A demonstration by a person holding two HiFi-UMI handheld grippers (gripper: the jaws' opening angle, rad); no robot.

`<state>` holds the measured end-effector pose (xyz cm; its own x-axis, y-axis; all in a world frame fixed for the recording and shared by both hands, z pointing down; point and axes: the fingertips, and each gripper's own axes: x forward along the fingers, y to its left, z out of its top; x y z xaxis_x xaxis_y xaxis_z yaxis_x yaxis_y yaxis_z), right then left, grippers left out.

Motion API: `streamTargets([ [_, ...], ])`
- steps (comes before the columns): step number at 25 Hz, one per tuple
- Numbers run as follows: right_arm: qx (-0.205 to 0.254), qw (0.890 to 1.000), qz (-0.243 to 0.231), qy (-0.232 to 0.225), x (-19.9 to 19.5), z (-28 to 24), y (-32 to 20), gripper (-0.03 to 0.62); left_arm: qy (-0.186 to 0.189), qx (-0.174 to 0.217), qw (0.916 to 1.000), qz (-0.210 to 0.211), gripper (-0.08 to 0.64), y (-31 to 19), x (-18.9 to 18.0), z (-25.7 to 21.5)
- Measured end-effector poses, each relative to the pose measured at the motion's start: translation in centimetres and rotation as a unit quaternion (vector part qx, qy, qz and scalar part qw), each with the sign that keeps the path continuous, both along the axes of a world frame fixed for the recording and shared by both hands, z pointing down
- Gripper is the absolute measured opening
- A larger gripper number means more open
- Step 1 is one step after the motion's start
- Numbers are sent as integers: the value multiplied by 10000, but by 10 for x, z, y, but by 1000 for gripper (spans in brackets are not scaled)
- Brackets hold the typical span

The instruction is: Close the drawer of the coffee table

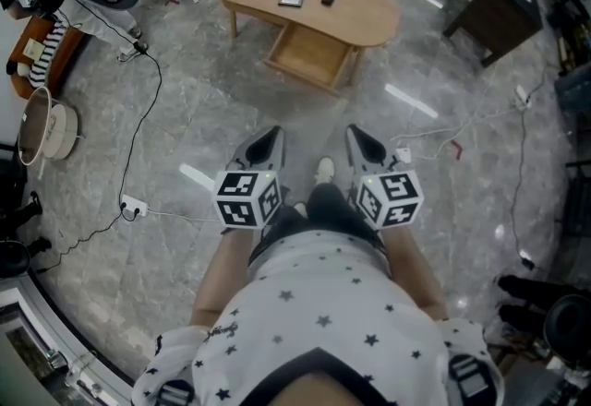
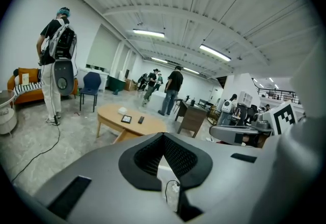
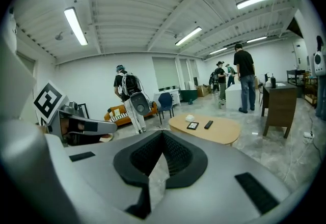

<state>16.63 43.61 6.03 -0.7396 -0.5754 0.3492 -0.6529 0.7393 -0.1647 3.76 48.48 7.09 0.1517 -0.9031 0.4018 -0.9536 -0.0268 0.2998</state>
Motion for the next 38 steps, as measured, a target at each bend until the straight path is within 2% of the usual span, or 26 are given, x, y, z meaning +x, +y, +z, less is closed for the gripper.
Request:
streamTargets([
  [11, 24, 9995, -320, -3, -30, 3, -32, 8, 122, -54, 9997, -196, 6, -34, -25, 9],
  [22, 186, 9995, -230, 55, -64, -2, -103, 8, 55, -84, 9997, -210, 6, -98, -65, 4],
  [38, 207, 9993, -267, 148, -84, 1, -187, 8, 132, -65, 9997, -201, 6, -182, -90, 9],
])
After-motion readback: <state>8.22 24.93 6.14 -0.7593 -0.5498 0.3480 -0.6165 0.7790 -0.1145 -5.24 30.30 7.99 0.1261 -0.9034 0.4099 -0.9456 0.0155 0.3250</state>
